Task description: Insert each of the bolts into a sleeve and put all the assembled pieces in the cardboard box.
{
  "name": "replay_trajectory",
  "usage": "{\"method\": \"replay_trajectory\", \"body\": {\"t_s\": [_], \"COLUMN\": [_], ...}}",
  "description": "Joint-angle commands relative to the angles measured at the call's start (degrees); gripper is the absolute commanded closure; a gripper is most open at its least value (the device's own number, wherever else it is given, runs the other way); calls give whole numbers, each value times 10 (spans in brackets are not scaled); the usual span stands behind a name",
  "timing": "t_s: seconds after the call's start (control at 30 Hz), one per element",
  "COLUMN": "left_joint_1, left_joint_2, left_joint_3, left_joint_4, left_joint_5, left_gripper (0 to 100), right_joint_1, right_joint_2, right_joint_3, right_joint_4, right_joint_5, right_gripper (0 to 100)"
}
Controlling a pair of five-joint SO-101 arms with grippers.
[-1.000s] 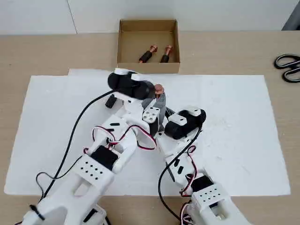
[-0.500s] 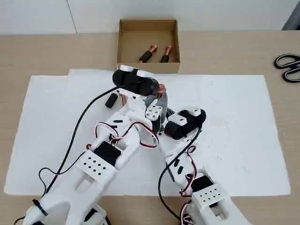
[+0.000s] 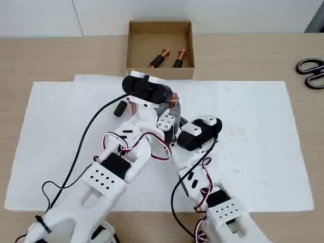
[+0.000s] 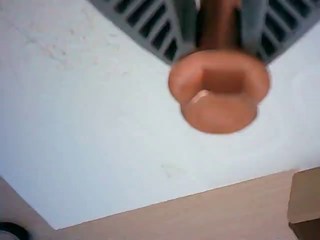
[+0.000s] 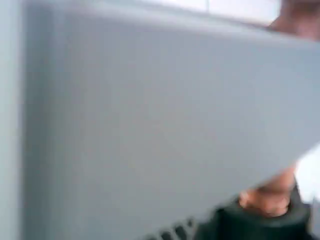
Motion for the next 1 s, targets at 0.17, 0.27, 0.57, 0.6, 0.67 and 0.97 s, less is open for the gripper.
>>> {"method": "replay_trajectory", "body": {"t_s": [0.17,0.27,0.57,0.6,0.67,0.97], "left_joint_1": [2,2,1,0,-1,-18], "left_joint_2": [-3,-4,-7,-7,-7,-142], "left_joint_3": [-25,-24,-27,-27,-27,-96], "left_joint_4": [29,43,68,68,68,255], "left_joint_5": [-2,-2,-2,-2,-2,-2], "left_gripper": [972,894,852,852,852,848], "right_joint_1": [-1,-1,-1,-1,-1,0], "right_joint_2": [-13,-13,-13,-13,-13,-13], "right_joint_3": [5,5,5,5,5,5], "right_joint_4": [-15,-15,-15,-15,-15,-15], "right_joint_5": [5,5,5,5,5,6], "right_gripper": [994,994,994,994,994,994]}}
